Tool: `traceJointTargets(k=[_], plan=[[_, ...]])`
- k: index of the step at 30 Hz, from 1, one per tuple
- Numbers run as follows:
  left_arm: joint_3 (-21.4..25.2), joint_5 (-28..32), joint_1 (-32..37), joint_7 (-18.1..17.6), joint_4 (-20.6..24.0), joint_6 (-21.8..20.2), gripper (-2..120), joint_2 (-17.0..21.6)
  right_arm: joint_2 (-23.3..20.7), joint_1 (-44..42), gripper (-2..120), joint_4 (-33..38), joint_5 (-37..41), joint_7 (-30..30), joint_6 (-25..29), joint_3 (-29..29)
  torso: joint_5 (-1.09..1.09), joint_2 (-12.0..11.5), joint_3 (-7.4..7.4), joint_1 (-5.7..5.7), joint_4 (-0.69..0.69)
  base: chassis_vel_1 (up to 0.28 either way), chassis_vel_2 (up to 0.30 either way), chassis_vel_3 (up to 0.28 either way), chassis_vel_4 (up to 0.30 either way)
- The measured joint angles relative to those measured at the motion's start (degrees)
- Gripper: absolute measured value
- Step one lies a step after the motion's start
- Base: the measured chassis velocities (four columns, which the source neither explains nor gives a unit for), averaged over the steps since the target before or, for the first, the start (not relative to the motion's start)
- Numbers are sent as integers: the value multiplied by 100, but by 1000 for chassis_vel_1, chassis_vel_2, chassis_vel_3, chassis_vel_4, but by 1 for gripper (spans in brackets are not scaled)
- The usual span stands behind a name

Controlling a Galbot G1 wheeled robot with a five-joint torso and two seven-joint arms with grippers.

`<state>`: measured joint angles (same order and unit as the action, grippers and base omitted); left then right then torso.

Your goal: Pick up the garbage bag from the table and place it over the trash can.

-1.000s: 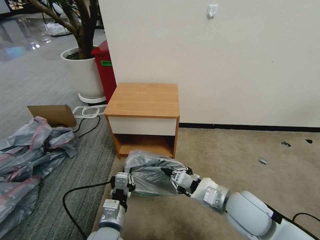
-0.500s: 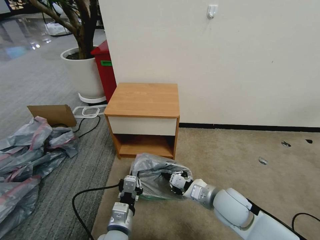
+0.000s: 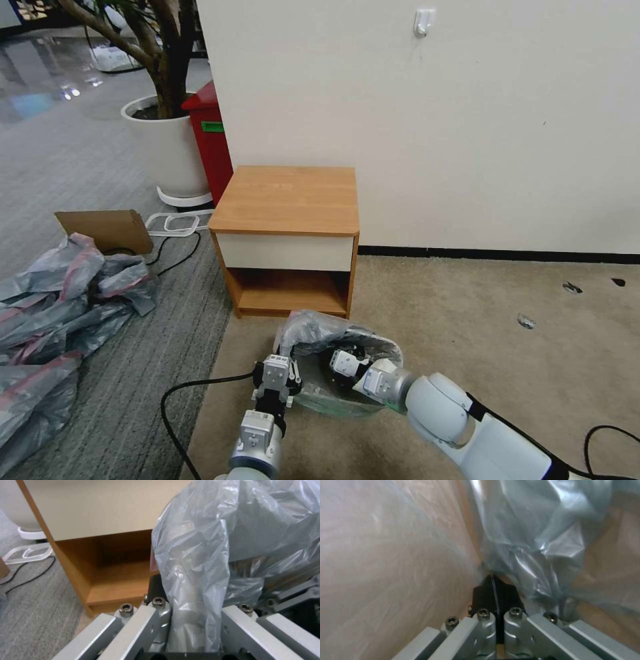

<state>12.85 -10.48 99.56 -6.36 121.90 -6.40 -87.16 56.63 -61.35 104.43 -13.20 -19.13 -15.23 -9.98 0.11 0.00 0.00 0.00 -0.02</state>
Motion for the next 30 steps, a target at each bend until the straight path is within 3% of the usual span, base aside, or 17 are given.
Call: traceJointTargets(k=[10,20,23,27,29,30], plan=[[-71,9,52,-8,22,-10,5,-14,27,-44,0,-85,-12,-2,85,95,-1,0,0,0,2,0,0,0,0],[311,433,-136,-265,-224,-346,4,-16,-539,-843,0,953,353,2,471,833,-17,0,-1,0,2,0,0,0,0],[373,998,-211,-553,-249,-711,4,-6,-778,-1170,0,1459,766,45,593,1214,-34,0,0,0,3,0,0,0,0],[453,1980,-218,-744,-81,-1182,4,67,-731,-1461,0,1878,1233,311,690,1582,-22,0,0,0,3,0,0,0,0],[590,2704,-230,-814,56,-1546,4,135,-437,-1662,0,2095,1587,660,829,1888,-15,0,-1,0,1,0,0,0,0],[590,2704,-230,-814,56,-1546,4,135,-437,-1662,0,2095,1587,660,829,1888,-15,0,-1,0,1,0,0,0,0]])
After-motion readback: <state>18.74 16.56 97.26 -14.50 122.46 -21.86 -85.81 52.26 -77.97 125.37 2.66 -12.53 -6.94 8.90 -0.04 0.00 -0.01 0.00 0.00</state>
